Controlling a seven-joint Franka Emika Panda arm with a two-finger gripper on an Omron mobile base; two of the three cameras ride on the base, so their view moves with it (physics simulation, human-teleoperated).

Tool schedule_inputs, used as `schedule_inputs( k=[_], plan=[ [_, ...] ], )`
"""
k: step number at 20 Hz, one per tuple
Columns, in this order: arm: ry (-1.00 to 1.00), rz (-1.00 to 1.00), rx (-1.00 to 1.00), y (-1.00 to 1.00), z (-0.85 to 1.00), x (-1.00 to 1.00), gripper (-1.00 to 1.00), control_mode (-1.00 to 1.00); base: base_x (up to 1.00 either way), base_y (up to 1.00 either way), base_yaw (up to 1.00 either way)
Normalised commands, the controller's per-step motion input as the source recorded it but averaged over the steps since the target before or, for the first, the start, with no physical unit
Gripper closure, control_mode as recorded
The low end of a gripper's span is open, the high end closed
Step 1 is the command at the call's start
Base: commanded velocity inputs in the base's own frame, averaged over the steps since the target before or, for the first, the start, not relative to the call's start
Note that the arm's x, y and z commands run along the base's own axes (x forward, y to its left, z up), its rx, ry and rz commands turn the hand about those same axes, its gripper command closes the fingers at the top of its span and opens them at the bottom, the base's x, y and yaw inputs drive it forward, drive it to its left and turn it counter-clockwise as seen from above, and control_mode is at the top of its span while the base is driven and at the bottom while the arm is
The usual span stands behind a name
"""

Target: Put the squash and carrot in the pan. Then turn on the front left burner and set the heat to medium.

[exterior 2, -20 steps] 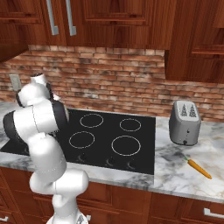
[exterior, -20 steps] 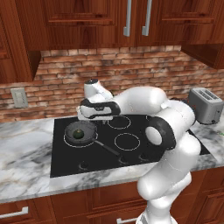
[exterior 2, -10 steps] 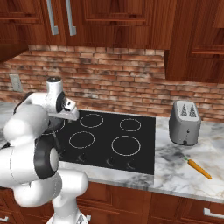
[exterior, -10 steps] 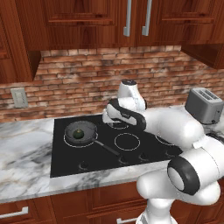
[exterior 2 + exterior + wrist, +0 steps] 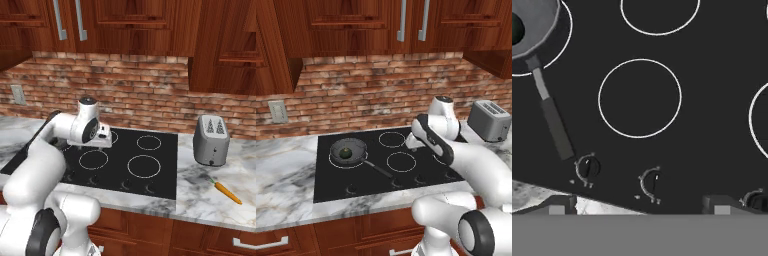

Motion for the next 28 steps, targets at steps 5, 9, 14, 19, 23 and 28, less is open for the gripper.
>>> schedule_inputs(
  k=[5,9,14,19,23,28],
  plan=[
    [0.11,0.02,0.00,-0.98,0.00,-0.24,-1.00,-1.00,0.00,0.00,0.00],
    [0.14,0.00,-0.01,-0.99,0.00,-0.16,-1.00,-1.00,0.00,0.00,0.00],
    [0.15,0.00,-0.04,-1.00,0.00,0.00,-1.00,-1.00,0.00,0.00,0.00],
    [0.15,0.00,-0.05,-1.00,0.00,0.00,-1.00,-1.00,0.00,0.00,0.00],
    [0.06,0.00,-0.03,-1.00,0.00,0.00,-1.00,-1.00,0.00,0.00,0.00],
    [0.00,0.00,-0.02,-1.00,-0.02,0.00,-1.00,-1.00,0.00,0.00,0.00]
  ],
)
